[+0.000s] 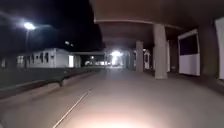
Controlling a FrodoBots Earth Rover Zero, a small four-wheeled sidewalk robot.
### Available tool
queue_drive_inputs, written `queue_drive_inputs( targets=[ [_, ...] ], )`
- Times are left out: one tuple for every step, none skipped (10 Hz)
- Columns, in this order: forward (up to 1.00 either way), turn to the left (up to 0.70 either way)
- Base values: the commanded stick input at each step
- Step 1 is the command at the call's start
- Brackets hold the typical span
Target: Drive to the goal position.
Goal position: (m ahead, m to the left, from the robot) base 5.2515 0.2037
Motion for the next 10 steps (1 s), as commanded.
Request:
queue_drive_inputs(
  targets=[
    [1.00,-0.04],
    [1.00,-0.04],
    [1.00,-0.04],
    [1.00,-0.04],
    [1.00,-0.04],
    [1.00,-0.04],
    [1.00,-0.04],
    [1.00,-0.04],
    [1.00,-0.04],
    [1.00,-0.04]
  ],
)
